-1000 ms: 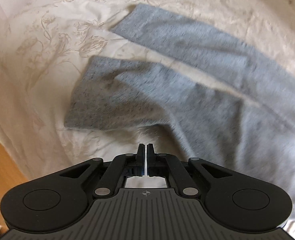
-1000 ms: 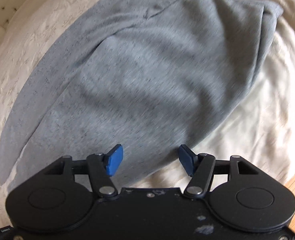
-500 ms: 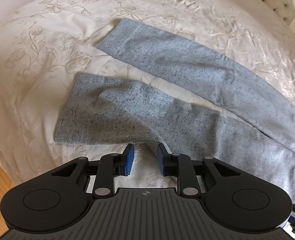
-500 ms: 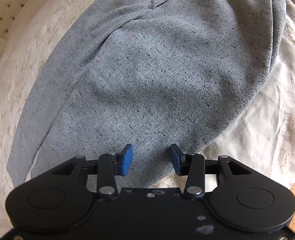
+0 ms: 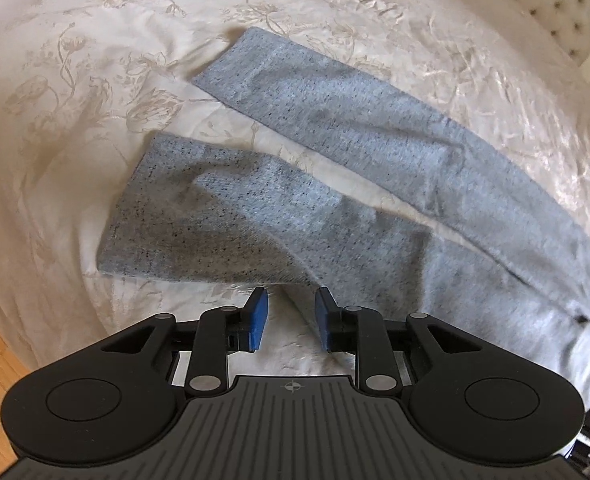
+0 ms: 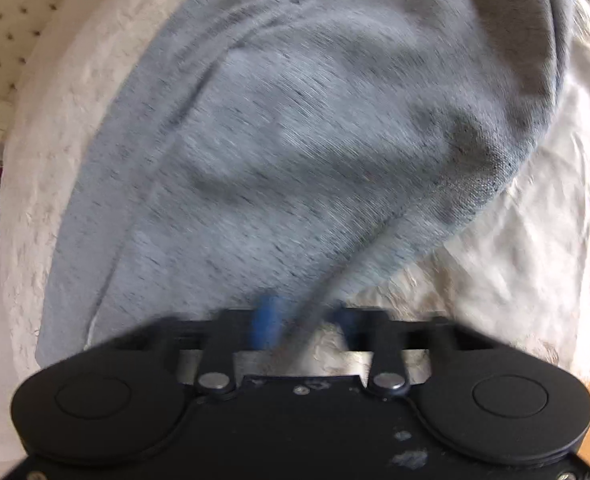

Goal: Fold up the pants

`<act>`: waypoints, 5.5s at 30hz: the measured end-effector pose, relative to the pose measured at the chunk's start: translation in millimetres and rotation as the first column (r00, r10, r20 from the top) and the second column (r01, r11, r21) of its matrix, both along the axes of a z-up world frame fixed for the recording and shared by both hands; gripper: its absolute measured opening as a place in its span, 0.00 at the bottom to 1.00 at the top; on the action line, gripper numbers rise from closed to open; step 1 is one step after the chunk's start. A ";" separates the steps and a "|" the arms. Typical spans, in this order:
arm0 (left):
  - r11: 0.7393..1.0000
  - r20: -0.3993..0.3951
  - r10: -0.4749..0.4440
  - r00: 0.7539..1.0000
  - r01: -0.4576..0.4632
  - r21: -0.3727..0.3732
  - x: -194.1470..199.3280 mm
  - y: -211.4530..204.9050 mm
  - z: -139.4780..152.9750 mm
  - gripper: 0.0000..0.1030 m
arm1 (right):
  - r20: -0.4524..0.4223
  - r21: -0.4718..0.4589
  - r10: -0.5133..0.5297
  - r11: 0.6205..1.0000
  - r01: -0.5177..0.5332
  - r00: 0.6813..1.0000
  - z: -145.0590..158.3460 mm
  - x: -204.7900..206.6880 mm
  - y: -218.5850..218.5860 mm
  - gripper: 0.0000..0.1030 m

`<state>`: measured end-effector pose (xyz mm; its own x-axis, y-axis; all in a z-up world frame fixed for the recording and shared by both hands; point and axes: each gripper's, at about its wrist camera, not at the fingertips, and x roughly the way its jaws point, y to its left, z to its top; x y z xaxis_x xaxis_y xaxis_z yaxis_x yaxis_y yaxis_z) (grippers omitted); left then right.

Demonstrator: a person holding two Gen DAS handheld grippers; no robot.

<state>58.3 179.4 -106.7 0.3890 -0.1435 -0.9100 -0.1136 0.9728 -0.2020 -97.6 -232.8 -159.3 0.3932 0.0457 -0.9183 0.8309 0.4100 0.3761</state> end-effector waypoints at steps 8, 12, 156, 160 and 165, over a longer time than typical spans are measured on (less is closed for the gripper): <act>0.991 -0.010 0.112 0.994 -0.112 -0.078 3.3 12.5 0.2 0.30 | 0.040 -0.052 0.073 0.996 -0.071 0.997 28.7 9.2 2.5 0.08; 0.989 -0.003 0.134 0.991 -0.134 -0.069 6.4 15.1 -0.3 0.45 | 0.030 -0.056 0.086 0.995 -0.085 0.996 31.2 9.6 3.0 0.08; 0.927 -0.239 -0.320 0.917 0.355 0.120 59.1 -187.9 -5.8 0.26 | 0.152 -0.270 -0.135 0.947 0.172 0.979 97.4 98.7 -254.7 0.11; 0.938 -0.241 -0.284 0.928 0.321 0.130 53.1 -184.3 -2.3 0.26 | 0.079 -0.301 -0.110 0.945 0.129 0.991 80.1 146.7 -282.2 0.11; 0.948 -0.251 -0.241 0.937 0.283 0.145 47.2 -177.3 -0.6 0.26 | 0.009 -0.324 -0.105 0.940 0.103 0.994 51.6 187.0 -306.4 0.11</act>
